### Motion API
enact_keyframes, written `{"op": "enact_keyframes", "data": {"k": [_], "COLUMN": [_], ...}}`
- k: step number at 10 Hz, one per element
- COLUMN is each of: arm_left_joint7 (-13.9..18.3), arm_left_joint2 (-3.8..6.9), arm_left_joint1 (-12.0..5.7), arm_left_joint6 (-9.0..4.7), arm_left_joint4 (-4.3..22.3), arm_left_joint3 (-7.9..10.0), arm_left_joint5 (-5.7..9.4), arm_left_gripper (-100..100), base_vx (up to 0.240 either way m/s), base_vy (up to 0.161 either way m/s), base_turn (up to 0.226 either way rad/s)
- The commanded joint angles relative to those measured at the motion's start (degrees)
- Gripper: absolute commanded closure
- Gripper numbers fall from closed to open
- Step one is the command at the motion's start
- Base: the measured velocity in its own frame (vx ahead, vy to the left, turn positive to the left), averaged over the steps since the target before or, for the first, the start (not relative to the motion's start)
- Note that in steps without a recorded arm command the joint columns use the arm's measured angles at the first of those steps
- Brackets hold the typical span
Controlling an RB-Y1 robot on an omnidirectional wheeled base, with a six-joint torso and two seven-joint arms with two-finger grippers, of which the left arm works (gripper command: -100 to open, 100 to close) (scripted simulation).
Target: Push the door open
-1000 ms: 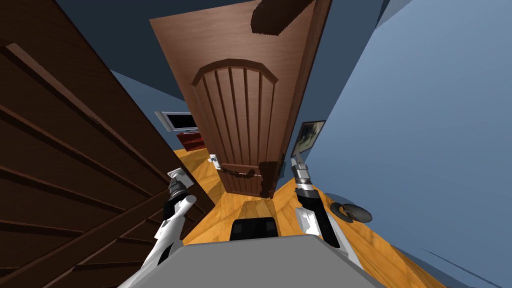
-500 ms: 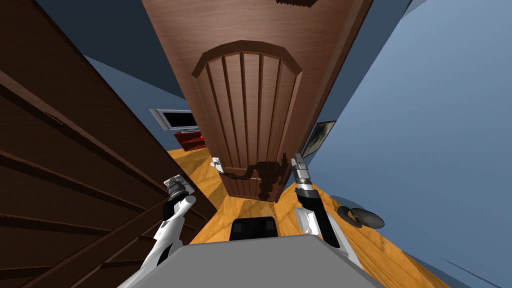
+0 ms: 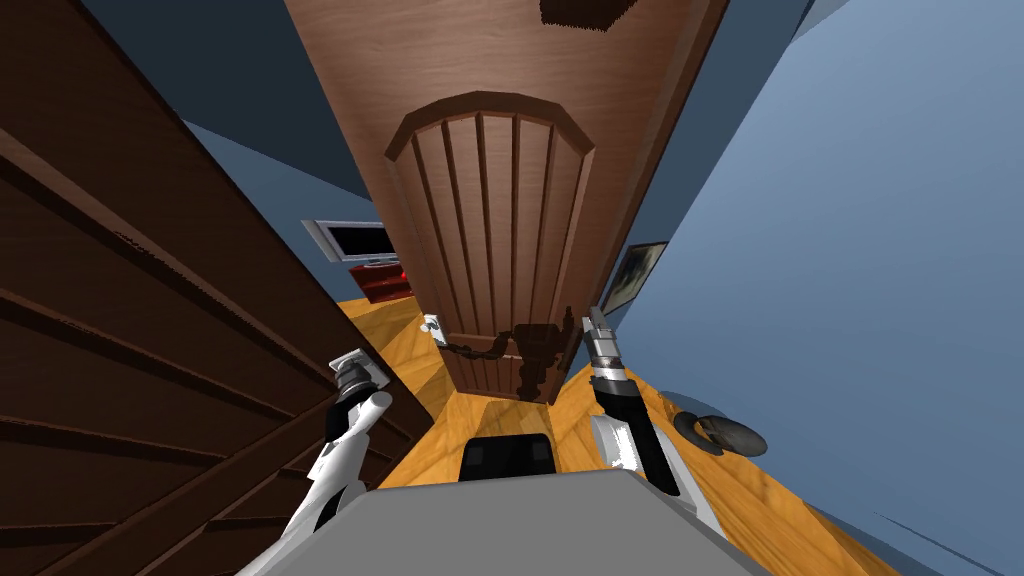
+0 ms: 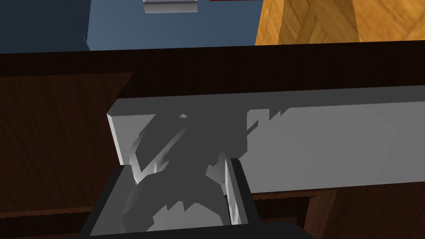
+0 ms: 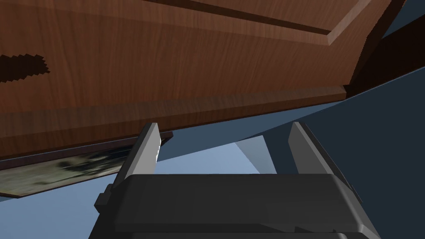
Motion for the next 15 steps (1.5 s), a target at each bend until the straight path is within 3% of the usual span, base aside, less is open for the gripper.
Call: {"op": "enact_keyframes", "data": {"k": [1, 2, 4, 14, 15], "arm_left_joint7": [-0.01, -1.48, -3.03, -8.65, -8.65], "arm_left_joint2": [0.08, -0.13, -0.25, -0.75, -0.75], "arm_left_joint1": [-0.08, -0.71, -1.48, -4.33, -4.33], "arm_left_joint6": [-0.07, -1.32, -2.72, -7.8, -7.8], "arm_left_joint4": [-0.1, 0.32, 0.65, 1.86, 1.86], "arm_left_joint3": [0.0, 1.88, 3.87, 11.05, 11.05], "arm_left_joint5": [-0.01, 0.58, 1.19, 3.42, 3.42], "arm_left_gripper": [100, 100, 100, 100, 100], "base_vx": [0.0, 0.002, 0.016, 0.027, 0.014], "base_vy": [0.0, 0.085, 0.151, 0.098, 0.072], "base_turn": [0.0, -0.116, -0.146, -0.075, -0.04]}}
